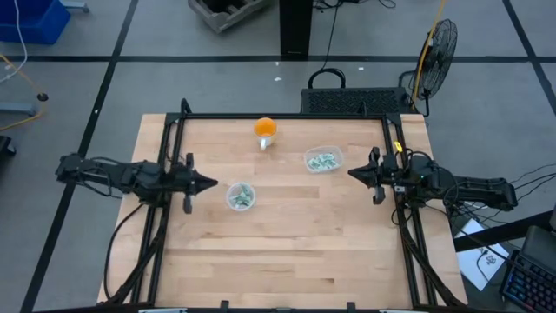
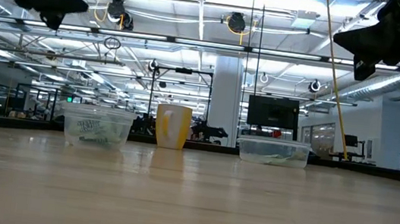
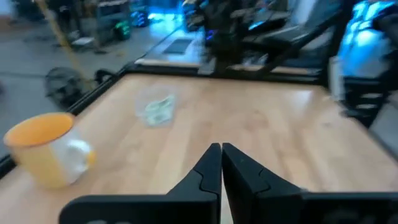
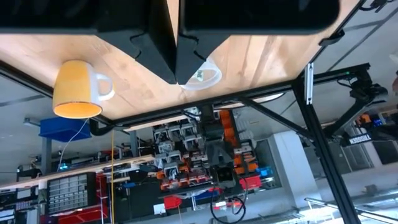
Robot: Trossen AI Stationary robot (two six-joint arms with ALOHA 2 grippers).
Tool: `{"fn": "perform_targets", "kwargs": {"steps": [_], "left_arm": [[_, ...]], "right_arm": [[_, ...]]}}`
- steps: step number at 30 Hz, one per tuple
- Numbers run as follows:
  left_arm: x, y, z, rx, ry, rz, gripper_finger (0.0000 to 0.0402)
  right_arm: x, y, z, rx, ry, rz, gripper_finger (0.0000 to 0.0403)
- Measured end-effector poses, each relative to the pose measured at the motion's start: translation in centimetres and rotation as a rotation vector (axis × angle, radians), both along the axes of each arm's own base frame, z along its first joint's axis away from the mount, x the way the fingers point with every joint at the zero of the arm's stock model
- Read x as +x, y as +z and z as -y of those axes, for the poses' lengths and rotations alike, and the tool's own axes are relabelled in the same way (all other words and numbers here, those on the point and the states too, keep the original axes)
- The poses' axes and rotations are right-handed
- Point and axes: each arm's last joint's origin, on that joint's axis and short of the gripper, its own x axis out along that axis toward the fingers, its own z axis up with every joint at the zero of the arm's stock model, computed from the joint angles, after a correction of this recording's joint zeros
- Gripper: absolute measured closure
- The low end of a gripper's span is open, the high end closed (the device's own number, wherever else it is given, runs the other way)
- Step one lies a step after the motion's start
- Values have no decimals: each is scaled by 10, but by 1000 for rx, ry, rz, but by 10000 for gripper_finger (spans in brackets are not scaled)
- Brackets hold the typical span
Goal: Pick and place Stevia / Truvia into bins
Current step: Return to Home Position
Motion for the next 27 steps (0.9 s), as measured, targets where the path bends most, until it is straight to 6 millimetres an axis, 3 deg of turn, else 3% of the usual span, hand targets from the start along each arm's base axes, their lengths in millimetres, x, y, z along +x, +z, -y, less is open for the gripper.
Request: {"fn": "perform_targets", "kwargs": {"steps": [12,17,24,27], "left_arm": [[-39,6,-5,145,-65,193,394],[-30,-9,-3,178,-74,220,376],[-15,-50,2,150,-95,267,383],[-15,-50,1,138,-90,261,395]], "right_arm": [[0,-7,0,10,-1,-72,403],[0,-7,0,9,-3,-71,403],[2,-19,0,18,-3,-46,403],[3,-26,1,9,-2,16,403]]}}
